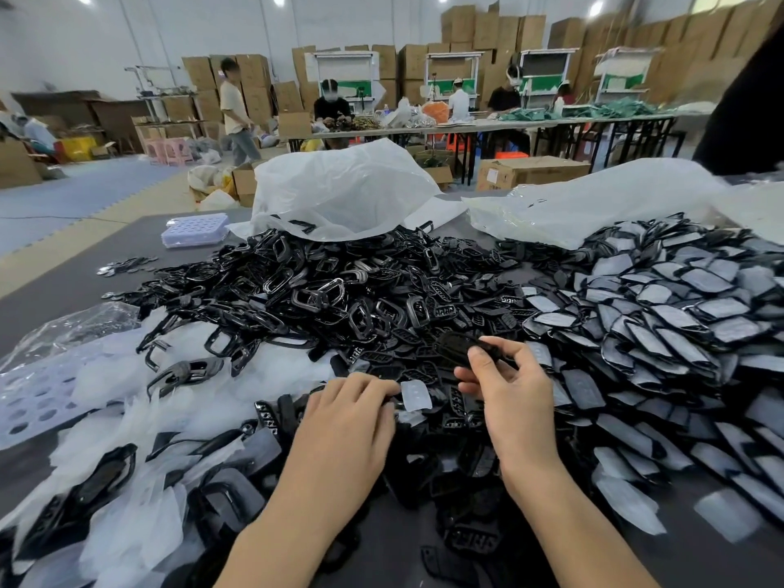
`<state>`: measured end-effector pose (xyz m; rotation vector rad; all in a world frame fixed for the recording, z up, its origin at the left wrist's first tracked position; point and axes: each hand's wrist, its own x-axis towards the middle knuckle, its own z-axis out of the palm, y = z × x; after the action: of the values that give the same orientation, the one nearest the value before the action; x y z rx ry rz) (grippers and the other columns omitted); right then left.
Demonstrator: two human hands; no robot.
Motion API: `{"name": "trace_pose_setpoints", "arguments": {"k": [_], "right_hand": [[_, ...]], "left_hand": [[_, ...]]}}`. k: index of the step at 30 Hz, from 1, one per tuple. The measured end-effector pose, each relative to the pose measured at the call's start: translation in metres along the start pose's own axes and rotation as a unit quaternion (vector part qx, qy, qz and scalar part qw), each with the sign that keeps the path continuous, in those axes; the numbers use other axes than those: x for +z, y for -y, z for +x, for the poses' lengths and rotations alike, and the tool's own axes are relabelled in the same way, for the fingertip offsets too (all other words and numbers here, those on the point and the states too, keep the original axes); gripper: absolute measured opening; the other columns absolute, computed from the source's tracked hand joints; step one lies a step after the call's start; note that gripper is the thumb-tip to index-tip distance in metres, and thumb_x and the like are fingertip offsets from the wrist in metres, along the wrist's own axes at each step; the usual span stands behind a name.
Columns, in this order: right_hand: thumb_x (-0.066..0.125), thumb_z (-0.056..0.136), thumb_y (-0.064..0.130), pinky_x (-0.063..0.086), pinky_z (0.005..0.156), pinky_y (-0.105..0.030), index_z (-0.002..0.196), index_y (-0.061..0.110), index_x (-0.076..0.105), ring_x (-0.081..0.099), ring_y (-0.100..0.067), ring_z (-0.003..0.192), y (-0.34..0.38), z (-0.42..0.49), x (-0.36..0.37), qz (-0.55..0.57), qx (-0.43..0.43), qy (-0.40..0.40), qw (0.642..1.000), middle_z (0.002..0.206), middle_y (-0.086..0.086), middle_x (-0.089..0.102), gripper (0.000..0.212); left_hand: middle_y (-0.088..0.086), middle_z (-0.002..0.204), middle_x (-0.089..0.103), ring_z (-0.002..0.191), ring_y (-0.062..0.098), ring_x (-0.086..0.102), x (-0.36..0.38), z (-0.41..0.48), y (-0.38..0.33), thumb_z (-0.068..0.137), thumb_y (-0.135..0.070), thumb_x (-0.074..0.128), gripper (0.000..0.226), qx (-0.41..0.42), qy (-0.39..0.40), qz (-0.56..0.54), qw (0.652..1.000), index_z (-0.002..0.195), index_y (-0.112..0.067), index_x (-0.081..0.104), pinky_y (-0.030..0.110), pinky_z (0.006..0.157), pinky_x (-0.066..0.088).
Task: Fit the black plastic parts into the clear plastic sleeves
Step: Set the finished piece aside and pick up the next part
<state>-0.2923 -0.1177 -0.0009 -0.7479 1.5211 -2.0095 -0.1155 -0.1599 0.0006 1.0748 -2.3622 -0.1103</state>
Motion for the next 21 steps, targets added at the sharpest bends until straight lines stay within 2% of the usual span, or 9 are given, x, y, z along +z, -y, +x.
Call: {"name": "trace_pose_setpoints", "arguments": {"k": [3,5,8,11,13,16,18,19,21], "right_hand": [[0.065,0.099,0.015,0.056,0.062,-0.017,0.103,0.025,0.065,0.076,-0.011,0.077,0.0,-0.001,0.0,-0.004,0.002,-0.001,1.0,0.082,0.013,0.076,0.011],[0.065,0.098,0.015,0.056,0.062,-0.017,0.103,0.024,0.065,0.076,-0.012,0.076,0.0,-0.002,0.0,-0.008,0.002,-0.002,1.0,0.082,0.012,0.077,0.011],[0.066,0.098,0.014,0.055,0.06,-0.017,0.102,0.024,0.066,0.076,-0.012,0.076,0.001,-0.003,0.0,-0.002,0.005,0.001,1.0,0.083,0.011,0.077,0.011],[0.066,0.098,0.012,0.056,0.061,-0.018,0.102,0.023,0.067,0.077,-0.014,0.078,0.003,-0.004,0.001,0.026,0.027,0.022,0.999,0.086,0.007,0.078,0.012],[0.067,0.096,0.008,0.058,0.063,-0.021,0.103,0.018,0.067,0.077,-0.018,0.081,0.005,-0.005,0.004,0.083,0.069,0.049,0.993,0.087,0.001,0.079,0.012],[0.069,0.091,0.008,0.061,0.068,-0.027,0.105,0.012,0.065,0.077,-0.023,0.083,0.008,-0.009,0.01,0.187,0.15,0.127,0.963,0.093,-0.008,0.079,0.015],[0.073,0.082,0.014,0.061,0.07,-0.03,0.105,0.012,0.065,0.077,-0.024,0.083,0.008,-0.013,0.013,0.223,0.177,0.176,0.942,0.098,-0.011,0.078,0.025],[0.073,0.078,0.016,0.061,0.07,-0.03,0.105,0.012,0.065,0.076,-0.024,0.084,0.008,-0.015,0.014,0.236,0.184,0.192,0.935,0.1,-0.012,0.077,0.028],[0.073,0.078,0.015,0.061,0.071,-0.031,0.106,0.012,0.065,0.076,-0.025,0.087,0.009,-0.017,0.014,0.259,0.196,0.211,0.922,0.104,-0.016,0.076,0.028]], "left_hand": [[-0.017,0.133,0.05,0.125,0.012,0.042,0.014,0.018,-0.01,0.102,-0.043,0.044,0.037,0.0,0.089,0.01,0.996,0.138,-0.034,0.048,0.029,0.105,0.033],[-0.013,0.131,0.051,0.124,0.014,0.044,0.022,0.026,-0.012,0.103,-0.042,0.044,0.034,-0.002,0.104,0.028,0.994,0.135,-0.033,0.05,0.029,0.103,0.035],[-0.014,0.115,0.057,0.113,0.009,0.051,0.025,0.03,-0.012,0.104,-0.037,0.046,0.02,-0.036,0.065,-0.028,0.997,0.116,-0.03,0.061,0.026,0.093,0.042],[-0.018,0.099,0.063,0.097,-0.001,0.057,0.019,0.025,-0.01,0.102,-0.034,0.052,0.014,-0.088,0.001,-0.177,0.98,0.097,-0.032,0.066,0.016,0.082,0.044],[-0.017,0.088,0.071,0.084,-0.003,0.064,0.014,0.019,-0.006,0.1,-0.03,0.057,0.016,-0.143,-0.044,-0.31,0.939,0.092,-0.036,0.069,0.01,0.075,0.045],[0.0,0.08,0.074,0.073,0.01,0.068,0.009,0.01,-0.005,0.098,-0.02,0.062,0.012,-0.235,-0.043,-0.529,0.814,0.097,-0.029,0.071,0.02,0.07,0.054],[0.007,0.08,0.074,0.073,0.016,0.068,0.009,0.007,-0.006,0.096,-0.015,0.064,0.008,-0.267,-0.041,-0.583,0.766,0.104,-0.016,0.066,0.028,0.073,0.054],[0.008,0.08,0.073,0.072,0.017,0.068,0.01,0.006,-0.007,0.095,-0.013,0.064,0.01,-0.27,-0.04,-0.582,0.766,0.105,-0.014,0.062,0.029,0.074,0.053],[0.005,0.076,0.069,0.068,0.016,0.065,0.012,0.004,-0.009,0.094,-0.013,0.064,0.017,-0.232,-0.041,-0.511,0.827,0.107,-0.022,0.057,0.026,0.067,0.051]]}}
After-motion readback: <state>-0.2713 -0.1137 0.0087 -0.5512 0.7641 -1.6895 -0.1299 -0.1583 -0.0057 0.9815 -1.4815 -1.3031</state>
